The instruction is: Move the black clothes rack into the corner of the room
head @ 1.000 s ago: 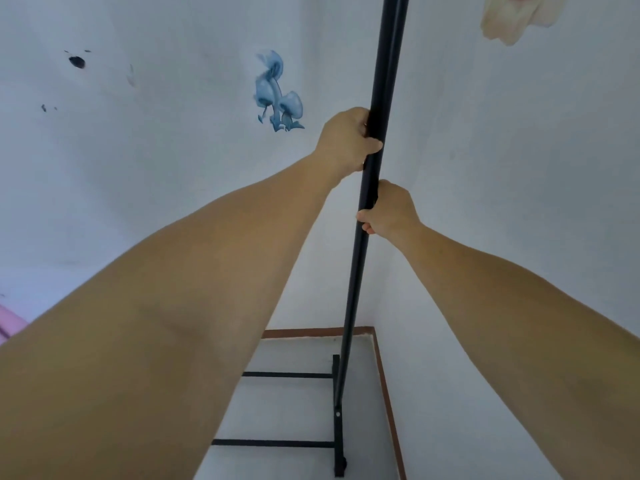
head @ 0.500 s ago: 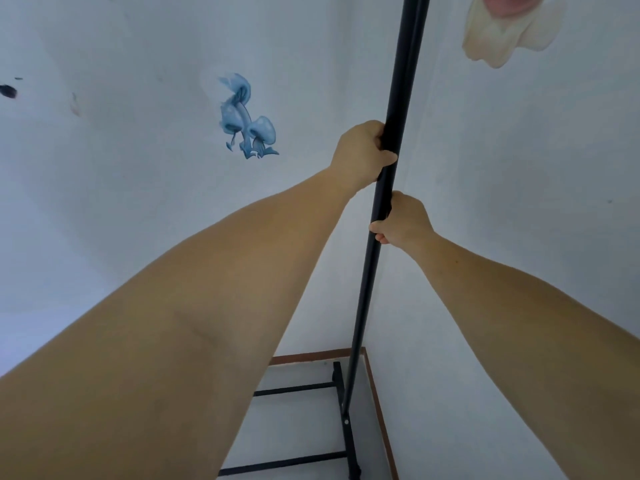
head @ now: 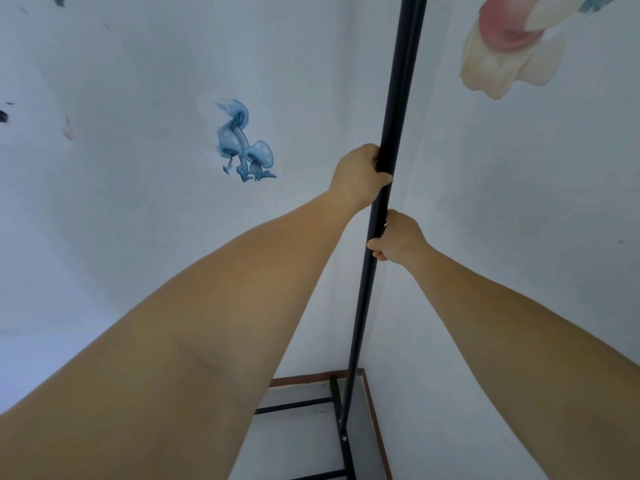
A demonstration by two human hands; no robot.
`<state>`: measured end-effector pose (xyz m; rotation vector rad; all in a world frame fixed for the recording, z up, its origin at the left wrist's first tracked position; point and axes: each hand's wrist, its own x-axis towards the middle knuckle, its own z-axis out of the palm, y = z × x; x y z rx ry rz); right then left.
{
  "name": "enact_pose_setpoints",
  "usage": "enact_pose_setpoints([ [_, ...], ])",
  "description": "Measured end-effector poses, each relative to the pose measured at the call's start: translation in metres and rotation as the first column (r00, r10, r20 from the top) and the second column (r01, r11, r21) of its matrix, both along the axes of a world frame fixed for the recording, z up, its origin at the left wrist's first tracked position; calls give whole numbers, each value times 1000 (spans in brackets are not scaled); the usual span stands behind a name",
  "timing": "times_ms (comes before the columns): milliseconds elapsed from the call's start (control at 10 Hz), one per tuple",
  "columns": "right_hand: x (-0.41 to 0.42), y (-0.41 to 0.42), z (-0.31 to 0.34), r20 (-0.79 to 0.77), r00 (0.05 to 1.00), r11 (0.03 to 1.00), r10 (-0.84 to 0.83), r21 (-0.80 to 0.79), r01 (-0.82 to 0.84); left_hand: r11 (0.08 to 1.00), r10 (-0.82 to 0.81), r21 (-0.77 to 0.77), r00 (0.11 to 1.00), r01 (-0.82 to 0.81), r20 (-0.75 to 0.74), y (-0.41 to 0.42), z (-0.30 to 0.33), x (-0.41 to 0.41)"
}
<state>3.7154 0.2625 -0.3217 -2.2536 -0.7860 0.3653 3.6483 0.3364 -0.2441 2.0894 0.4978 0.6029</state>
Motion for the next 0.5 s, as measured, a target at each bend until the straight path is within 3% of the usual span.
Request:
enact_pose_setpoints([
  [300,-11,-28,18,139,989,995,46,-99,-33,992,-22,120,993,36,-115,-23,7,-25],
  [500,-34,-45,40,315,947,998,61,-4,-63,973,31,232,987,7,-160,-33,18,-60],
])
